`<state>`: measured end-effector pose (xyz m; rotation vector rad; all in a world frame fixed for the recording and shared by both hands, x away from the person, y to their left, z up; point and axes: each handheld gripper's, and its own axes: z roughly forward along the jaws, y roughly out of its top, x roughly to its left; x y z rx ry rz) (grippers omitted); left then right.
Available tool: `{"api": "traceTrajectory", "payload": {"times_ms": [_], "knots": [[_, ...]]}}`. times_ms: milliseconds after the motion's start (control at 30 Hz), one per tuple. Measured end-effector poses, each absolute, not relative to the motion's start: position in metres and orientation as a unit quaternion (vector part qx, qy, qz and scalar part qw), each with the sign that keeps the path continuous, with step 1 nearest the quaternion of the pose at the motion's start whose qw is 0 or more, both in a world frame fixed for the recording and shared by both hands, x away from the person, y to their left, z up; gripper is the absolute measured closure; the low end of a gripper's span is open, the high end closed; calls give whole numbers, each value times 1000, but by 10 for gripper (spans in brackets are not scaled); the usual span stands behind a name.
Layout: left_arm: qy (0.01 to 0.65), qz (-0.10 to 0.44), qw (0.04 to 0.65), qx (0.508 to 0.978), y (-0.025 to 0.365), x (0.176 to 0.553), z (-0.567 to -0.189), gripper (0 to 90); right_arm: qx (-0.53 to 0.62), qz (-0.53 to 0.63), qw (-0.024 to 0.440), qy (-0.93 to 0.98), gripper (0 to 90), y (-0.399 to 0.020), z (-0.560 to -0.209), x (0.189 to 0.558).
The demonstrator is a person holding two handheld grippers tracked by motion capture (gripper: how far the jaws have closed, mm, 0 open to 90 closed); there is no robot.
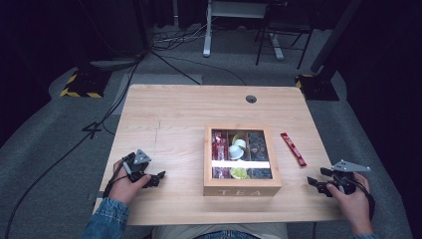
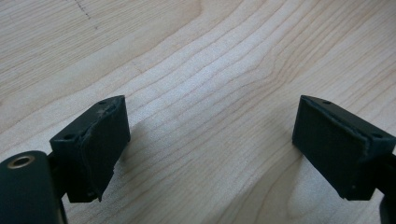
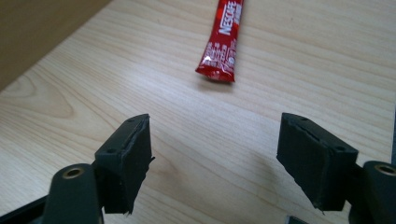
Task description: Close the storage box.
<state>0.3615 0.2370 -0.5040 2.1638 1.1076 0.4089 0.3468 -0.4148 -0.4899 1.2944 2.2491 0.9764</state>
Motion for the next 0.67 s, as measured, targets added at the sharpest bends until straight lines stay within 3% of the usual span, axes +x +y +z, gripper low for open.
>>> {"api": "traceTrajectory", "payload": {"times_ms": [167,367,667], "knots": [[424,157,332,828,237,362,-504,112,461,342,182,798,225,-414,-496,347],[423,157,329,829,236,363,-504,101,455,346,197,796,105,-411,-504,347],[426,154,328,829,233,366,-505,60,455,344,196,798,89,-410,-504,348]]}}
